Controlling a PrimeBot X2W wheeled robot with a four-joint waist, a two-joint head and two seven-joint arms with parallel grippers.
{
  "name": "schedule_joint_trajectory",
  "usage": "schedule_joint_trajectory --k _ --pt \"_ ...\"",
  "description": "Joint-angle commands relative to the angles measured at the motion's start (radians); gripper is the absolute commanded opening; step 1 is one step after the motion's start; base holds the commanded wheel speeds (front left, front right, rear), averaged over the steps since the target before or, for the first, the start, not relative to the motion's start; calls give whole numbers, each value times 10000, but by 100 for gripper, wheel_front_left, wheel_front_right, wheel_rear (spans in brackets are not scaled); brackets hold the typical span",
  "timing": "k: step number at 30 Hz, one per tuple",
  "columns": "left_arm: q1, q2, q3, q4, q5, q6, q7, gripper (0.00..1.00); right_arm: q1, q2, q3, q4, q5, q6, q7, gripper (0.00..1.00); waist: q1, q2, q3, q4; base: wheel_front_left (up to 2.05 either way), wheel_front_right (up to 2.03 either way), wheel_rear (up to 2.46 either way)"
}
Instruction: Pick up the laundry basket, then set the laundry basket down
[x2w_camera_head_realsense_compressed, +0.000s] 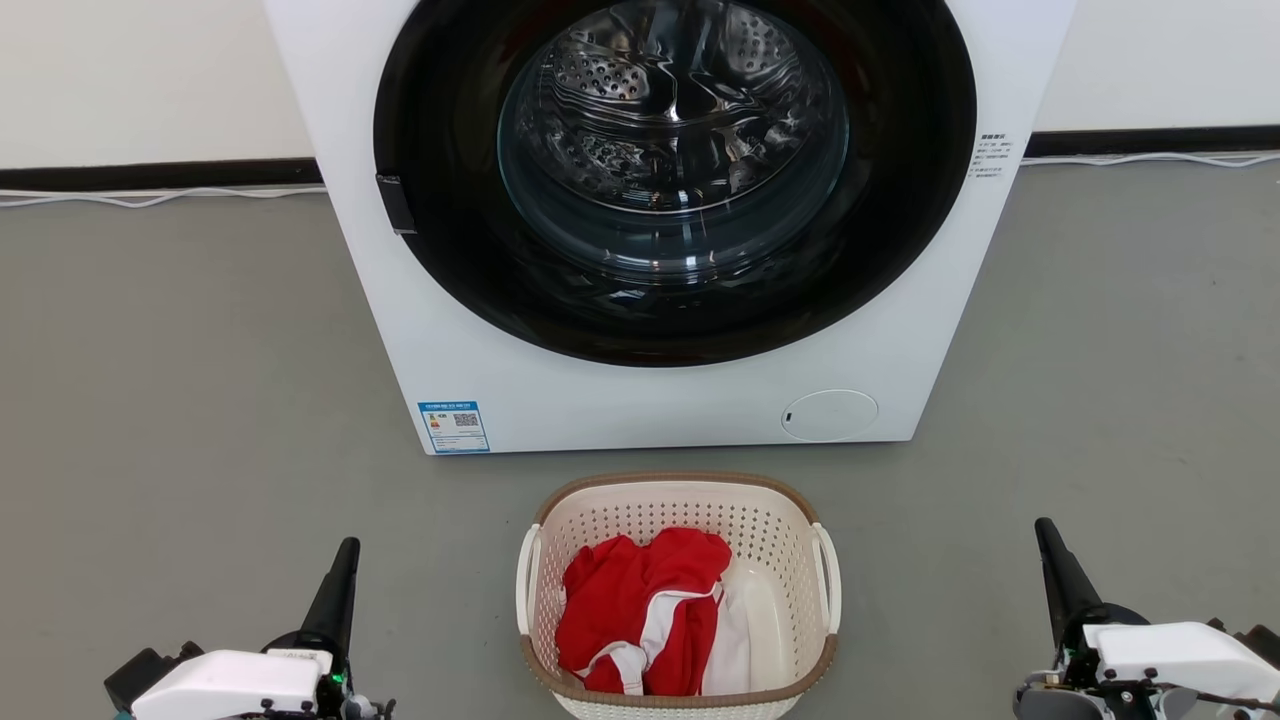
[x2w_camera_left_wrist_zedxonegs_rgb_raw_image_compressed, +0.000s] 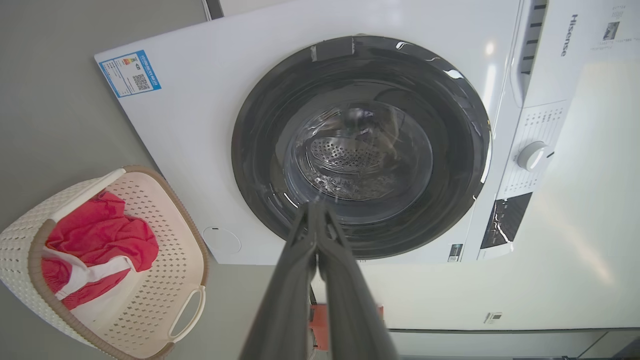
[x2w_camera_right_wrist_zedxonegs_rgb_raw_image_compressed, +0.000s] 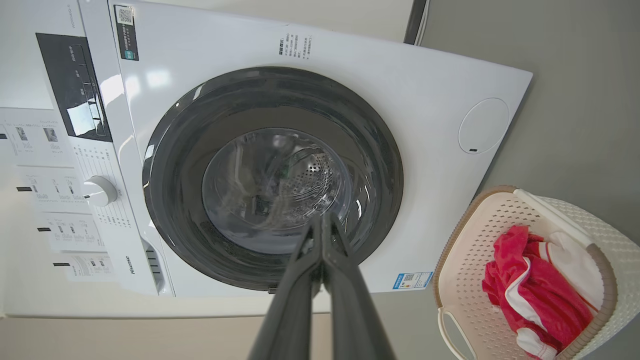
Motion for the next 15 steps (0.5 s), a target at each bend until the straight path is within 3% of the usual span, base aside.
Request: schedule_joint_trajectory --k 1,15 --pt "-572 45 339 -327 -357 -178 113 0 -542 -65 167 -377 428 67 151 0 0 0 7 -1 0 0 0" --pt "-734 -20 554 -416 -1409 -410 444 0 -606 -68 122 -554 1865 73 474 0 0 0 46 -10 0 0 0"
